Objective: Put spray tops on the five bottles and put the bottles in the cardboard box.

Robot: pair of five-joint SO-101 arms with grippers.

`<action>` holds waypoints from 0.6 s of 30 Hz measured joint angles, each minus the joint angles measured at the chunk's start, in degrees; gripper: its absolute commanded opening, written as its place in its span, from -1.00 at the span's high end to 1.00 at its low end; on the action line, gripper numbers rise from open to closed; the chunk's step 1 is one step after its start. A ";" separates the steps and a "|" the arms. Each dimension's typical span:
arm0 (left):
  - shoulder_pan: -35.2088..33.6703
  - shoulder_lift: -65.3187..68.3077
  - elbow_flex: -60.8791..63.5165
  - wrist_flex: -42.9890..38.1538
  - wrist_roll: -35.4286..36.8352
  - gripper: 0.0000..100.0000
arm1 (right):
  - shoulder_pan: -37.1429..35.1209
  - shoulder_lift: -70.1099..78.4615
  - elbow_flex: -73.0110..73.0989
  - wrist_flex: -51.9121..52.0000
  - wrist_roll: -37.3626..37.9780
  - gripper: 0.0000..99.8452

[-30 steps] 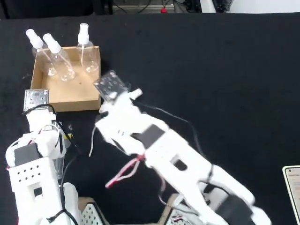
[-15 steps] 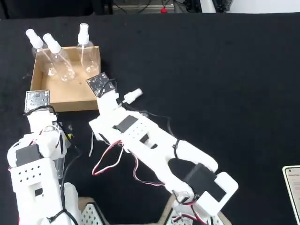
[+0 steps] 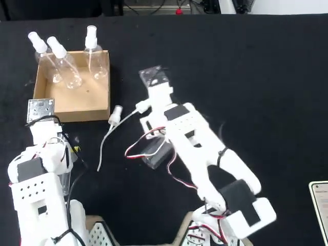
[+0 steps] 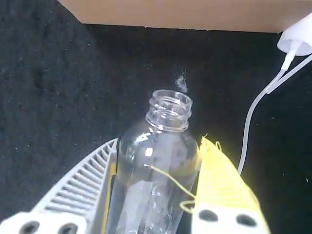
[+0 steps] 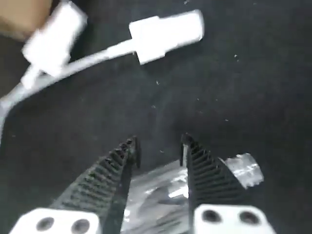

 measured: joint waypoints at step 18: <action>0.00 0.00 1.76 0.00 0.00 0.93 | -3.43 12.48 -10.64 -14.51 -37.71 0.48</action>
